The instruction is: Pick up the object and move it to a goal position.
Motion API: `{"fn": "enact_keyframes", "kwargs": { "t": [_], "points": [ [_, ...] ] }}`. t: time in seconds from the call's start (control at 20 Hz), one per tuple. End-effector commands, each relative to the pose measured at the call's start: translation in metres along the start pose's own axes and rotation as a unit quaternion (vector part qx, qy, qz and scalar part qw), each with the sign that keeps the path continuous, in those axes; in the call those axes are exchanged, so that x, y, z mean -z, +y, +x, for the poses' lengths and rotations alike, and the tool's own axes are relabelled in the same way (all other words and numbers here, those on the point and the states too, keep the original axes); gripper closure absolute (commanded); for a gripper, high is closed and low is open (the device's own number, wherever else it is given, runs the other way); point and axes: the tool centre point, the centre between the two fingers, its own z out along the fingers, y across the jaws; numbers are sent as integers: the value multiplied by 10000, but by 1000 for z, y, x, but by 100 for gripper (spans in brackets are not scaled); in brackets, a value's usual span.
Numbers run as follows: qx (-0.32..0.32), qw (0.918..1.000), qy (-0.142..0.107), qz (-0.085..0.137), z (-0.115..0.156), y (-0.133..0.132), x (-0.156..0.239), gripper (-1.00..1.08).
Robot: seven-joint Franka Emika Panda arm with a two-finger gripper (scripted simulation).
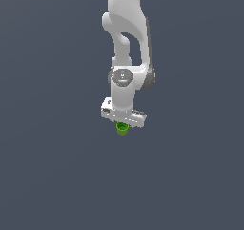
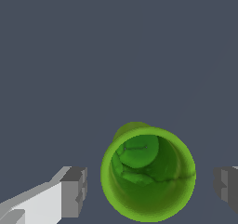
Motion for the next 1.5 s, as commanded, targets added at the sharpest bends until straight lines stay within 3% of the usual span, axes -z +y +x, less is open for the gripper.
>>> {"fn": "enact_keyframes", "kwargs": {
  "t": [0.0, 0.45, 0.5, 1.45],
  "points": [
    [-7, 10000, -5, -2, -1, 0, -13, -92],
    [-17, 10000, -5, -1, 0, 0, -36, -92],
    [-17, 10000, -5, -1, 0, 0, -36, 108],
    [-13, 10000, -5, 1, 9, -14, -16, 108]
  ]
}}
